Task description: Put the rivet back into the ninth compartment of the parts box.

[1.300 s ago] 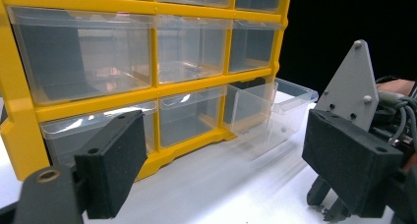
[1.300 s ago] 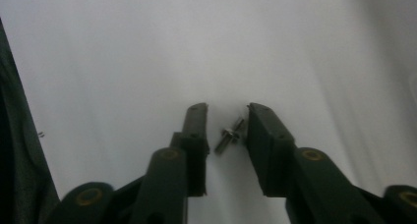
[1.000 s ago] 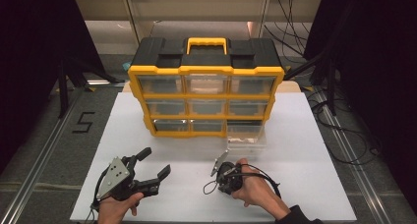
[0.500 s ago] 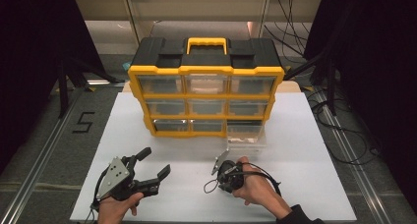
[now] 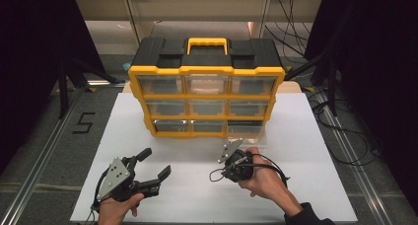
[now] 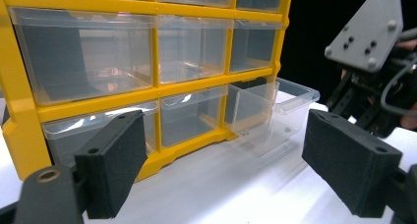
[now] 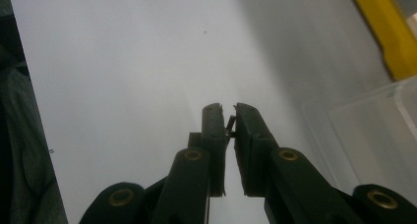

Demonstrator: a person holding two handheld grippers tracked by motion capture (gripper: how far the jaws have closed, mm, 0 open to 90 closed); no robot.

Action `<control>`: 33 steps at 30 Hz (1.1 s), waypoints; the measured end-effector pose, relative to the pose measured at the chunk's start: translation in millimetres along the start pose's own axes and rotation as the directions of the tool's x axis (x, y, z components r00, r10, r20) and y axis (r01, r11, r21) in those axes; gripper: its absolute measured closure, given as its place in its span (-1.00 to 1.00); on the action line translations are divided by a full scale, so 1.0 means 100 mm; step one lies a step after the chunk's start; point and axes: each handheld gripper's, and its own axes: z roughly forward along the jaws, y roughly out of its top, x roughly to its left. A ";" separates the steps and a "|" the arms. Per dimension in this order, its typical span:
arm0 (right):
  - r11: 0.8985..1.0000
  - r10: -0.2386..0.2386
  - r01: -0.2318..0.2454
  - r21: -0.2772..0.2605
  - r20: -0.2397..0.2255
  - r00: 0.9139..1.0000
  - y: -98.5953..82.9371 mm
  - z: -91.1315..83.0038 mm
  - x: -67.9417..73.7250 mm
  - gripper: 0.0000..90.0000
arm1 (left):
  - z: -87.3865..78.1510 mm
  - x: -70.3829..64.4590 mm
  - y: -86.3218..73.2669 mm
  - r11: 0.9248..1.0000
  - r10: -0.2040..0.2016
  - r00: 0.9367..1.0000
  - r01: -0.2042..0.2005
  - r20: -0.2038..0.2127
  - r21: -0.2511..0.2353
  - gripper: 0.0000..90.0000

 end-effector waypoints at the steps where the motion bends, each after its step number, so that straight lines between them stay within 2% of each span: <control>1: 1.000 0.005 -0.005 -0.014 0.004 1.000 0.01 -0.04 -0.01 0.86 | 0.00 0.00 0.00 1.000 -0.002 1.000 0.002 0.000 0.001 -0.64; 8: 0.998 0.009 -0.007 -0.054 0.029 1.000 0.03 -0.16 -0.05 0.86 | 0.00 0.00 0.00 1.000 0.002 1.000 -0.002 0.001 0.002 -0.64; 11: 0.996 0.006 -0.001 -0.092 0.056 0.998 0.05 -0.22 -0.07 0.86 | 0.00 0.00 0.00 1.000 0.002 1.000 -0.002 0.000 0.001 -0.64; 20: 0.989 0.033 -0.024 -0.143 0.068 0.997 0.06 -0.37 -0.15 0.86 | 0.00 0.00 0.00 1.000 0.000 1.000 0.000 0.001 0.003 -0.64; 21: 0.987 0.040 -0.026 -0.158 0.089 0.995 0.06 -0.40 -0.17 0.86 | 0.00 -0.01 0.00 1.000 -0.003 1.000 0.003 0.000 0.002 -0.64; 23: 0.984 0.047 -0.029 -0.176 0.101 0.994 0.05 -0.44 -0.20 0.86 | 0.00 -0.01 0.00 1.000 -0.003 1.000 0.003 0.000 0.001 -0.64; 32: 0.971 0.083 -0.054 -0.234 0.115 0.990 -0.01 -0.66 -0.32 0.86 | 0.00 -0.01 0.00 1.000 -0.002 1.000 0.002 -0.001 0.002 -0.64; 33: 0.967 0.100 -0.065 -0.247 0.131 0.986 -0.01 -0.67 -0.32 0.86 | 0.00 -0.01 0.00 1.000 -0.002 1.000 0.002 0.000 0.003 -0.64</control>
